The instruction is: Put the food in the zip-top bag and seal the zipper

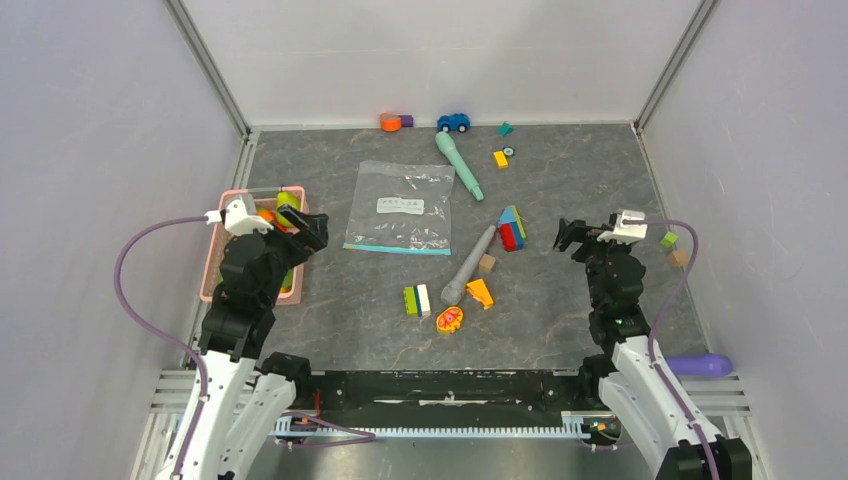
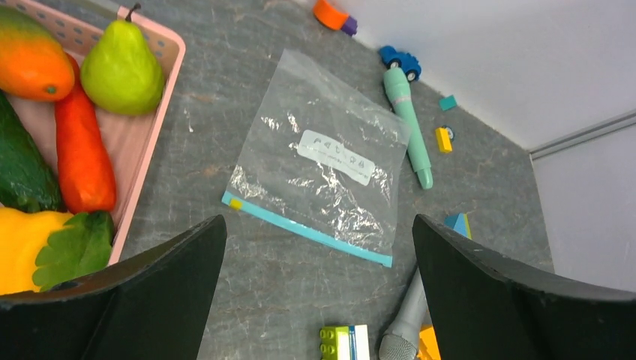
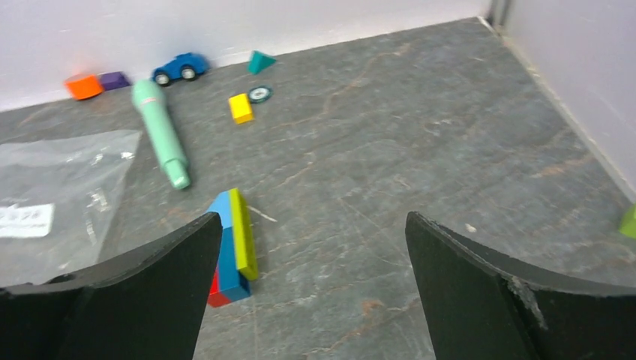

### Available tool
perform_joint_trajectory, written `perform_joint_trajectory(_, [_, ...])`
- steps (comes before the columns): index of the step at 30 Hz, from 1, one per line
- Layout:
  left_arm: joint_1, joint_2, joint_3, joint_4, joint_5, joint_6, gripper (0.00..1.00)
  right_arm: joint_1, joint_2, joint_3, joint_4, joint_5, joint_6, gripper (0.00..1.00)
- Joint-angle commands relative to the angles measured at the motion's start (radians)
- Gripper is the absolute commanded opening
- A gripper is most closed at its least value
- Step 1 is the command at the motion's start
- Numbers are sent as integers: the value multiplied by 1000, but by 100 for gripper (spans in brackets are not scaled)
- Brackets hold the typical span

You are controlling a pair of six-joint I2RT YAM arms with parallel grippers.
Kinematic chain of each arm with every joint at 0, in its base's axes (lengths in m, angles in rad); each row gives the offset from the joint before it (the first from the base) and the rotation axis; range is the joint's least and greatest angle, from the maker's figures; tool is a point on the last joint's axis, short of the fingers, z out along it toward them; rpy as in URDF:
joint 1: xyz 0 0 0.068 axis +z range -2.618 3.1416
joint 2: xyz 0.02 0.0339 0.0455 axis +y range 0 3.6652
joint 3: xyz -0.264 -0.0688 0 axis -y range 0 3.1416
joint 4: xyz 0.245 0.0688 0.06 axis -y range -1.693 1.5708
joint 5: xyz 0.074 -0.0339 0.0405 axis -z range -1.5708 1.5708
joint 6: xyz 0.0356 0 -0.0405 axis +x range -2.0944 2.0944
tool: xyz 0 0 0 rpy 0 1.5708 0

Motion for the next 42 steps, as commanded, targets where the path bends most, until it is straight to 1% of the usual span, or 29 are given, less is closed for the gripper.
perform_joint_trajectory(1, [2,26,1,-27,45,-45,100,-1,-25,-25,95,-210,-23,98])
perform_joint_trajectory(3, [2,44,-4,-19,64,-43,100,-1,-22,-53,167,-359,-86,98])
perform_joint_trajectory(4, [2,57,-9,-12,73,-47,100,-1,-12,-57,193,-432,-88,98])
perform_joint_trajectory(7, [2,90,-39,15,79,-68,100,0,68,-25,240,-592,6,98])
perform_joint_trajectory(8, [2,104,-48,23,87,-71,100,0,106,3,237,-623,46,98])
perform_joint_trajectory(9, [2,118,-52,30,106,-70,100,2,158,37,227,-689,65,98])
perform_joint_trajectory(11, [2,141,-60,46,141,-59,100,17,269,121,175,-809,71,98])
perform_joint_trajectory(13, [2,155,-88,81,161,-72,100,69,387,224,87,-854,67,98])
perform_joint_trajectory(15, [2,171,-137,155,192,-111,100,159,492,312,22,-764,64,98])
perform_joint_trajectory(17, [2,201,-177,252,257,-152,100,260,595,387,1,-629,57,98])
perform_joint_trajectory(20, [-2,277,-192,321,355,-191,100,337,752,499,4,-550,89,98])
perform_joint_trajectory(23, [-20,361,-192,365,386,-206,100,348,879,569,21,-507,148,98])
perform_joint_trajectory(26, [-33,426,-195,376,352,-200,100,351,983,602,88,-463,202,98])
perform_joint_trajectory(30, [-38,521,-207,418,309,-200,100,353,1106,688,90,-460,221,98])
perform_joint_trajectory(32, [-38,575,-199,422,306,-197,100,361,1150,713,97,-456,227,98])
perform_joint_trajectory(35, [-39,660,-196,498,320,-202,100,372,1213,755,93,-448,227,98])
perform_joint_trajectory(42, [-38,882,-143,580,362,-214,100,386,1303,814,66,-398,229,98])
